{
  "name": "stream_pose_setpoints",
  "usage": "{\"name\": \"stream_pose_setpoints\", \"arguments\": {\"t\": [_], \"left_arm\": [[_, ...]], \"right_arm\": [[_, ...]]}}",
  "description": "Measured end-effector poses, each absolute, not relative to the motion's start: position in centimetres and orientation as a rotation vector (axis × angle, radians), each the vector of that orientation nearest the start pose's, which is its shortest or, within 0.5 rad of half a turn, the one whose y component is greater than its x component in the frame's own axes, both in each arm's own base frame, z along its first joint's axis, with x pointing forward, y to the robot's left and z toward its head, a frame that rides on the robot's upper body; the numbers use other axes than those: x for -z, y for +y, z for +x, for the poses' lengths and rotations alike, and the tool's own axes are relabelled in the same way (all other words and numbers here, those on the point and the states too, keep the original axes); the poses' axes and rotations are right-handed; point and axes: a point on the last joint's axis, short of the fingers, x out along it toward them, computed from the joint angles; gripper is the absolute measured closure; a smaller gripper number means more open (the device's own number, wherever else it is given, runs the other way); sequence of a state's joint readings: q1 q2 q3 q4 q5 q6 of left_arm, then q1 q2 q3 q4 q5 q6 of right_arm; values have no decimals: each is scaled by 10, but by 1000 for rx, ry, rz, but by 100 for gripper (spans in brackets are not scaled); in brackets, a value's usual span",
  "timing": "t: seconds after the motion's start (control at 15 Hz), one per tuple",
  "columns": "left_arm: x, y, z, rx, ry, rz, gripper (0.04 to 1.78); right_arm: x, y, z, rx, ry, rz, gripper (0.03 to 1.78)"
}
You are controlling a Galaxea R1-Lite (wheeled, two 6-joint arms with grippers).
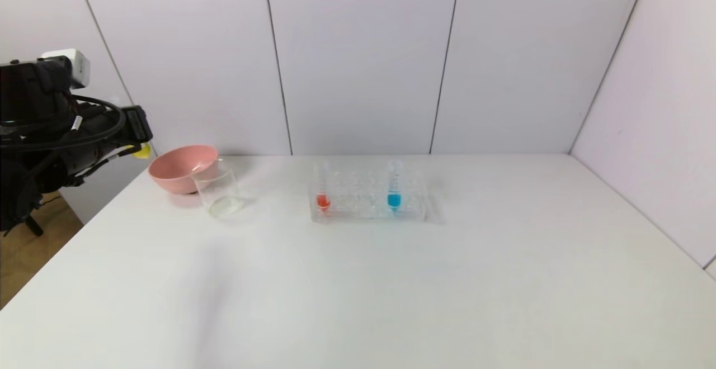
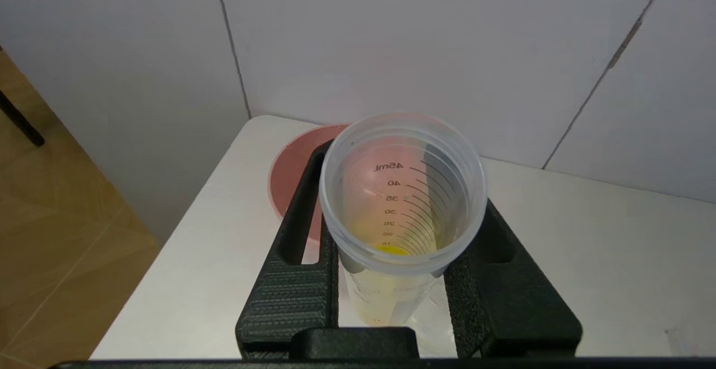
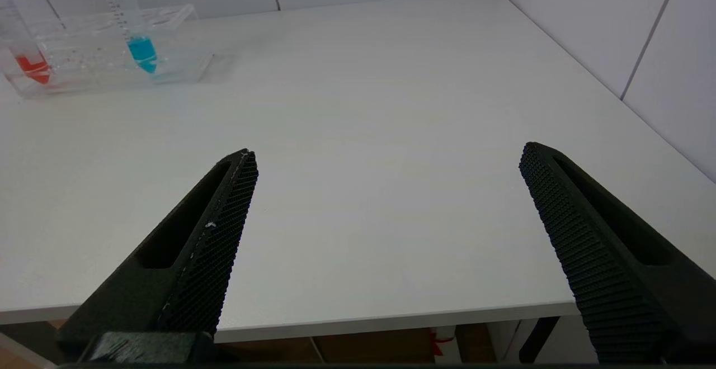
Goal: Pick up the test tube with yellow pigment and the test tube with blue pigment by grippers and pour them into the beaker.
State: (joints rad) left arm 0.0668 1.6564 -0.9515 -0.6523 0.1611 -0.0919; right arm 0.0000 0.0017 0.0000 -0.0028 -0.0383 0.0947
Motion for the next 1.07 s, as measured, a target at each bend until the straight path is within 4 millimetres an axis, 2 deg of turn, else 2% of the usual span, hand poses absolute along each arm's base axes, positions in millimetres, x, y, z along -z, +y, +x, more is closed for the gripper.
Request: {"name": "stream_pose_setpoints", "arguments": {"t": [0.47,0.67,1.07], "left_arm": [[-232,38,307,-251,64,-85,128],[-224,39,303,-239,95,-80,128],[-225,39,300,-216,92,-53,128]], "right_arm": [[-76,-1,-23,38,-3,94,10],[-76,-1,-23,38,-3,95,10],[-76,-1,-23,38,-4,95,10]]}}
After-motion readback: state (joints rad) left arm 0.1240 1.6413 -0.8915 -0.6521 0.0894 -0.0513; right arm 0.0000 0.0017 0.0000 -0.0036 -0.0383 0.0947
